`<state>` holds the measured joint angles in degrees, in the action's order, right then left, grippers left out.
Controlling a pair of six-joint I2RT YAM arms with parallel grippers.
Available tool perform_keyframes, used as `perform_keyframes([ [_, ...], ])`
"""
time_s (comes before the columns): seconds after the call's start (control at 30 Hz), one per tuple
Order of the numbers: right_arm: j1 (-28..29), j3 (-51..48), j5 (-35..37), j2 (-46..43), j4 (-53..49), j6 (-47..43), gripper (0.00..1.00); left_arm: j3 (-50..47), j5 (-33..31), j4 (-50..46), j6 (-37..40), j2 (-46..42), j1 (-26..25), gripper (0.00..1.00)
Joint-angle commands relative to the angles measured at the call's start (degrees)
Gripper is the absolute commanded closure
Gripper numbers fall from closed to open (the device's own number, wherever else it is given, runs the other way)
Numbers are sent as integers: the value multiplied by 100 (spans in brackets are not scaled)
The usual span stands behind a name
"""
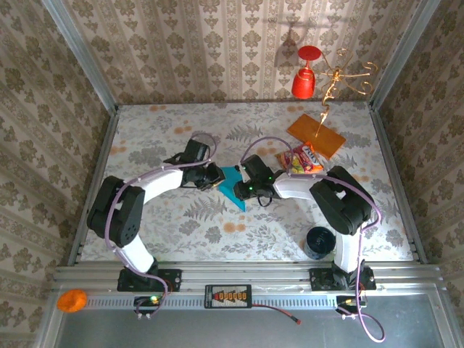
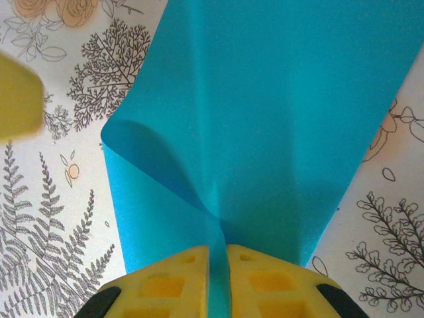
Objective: Fold a paper plane with a square sheet of paper (pick it up from the middle)
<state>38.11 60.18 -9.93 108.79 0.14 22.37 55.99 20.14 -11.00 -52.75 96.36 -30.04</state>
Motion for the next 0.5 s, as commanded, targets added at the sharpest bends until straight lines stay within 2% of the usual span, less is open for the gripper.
perform_keyframes([
  [0.0, -14, 134, -134, 133, -329, 247, 85, -90, 83, 486, -528, -54, -179, 83],
  [0.47, -24, 193, -105, 167, -445, 260, 85, -213, -406, 528, -1115, 334, -498, 95],
])
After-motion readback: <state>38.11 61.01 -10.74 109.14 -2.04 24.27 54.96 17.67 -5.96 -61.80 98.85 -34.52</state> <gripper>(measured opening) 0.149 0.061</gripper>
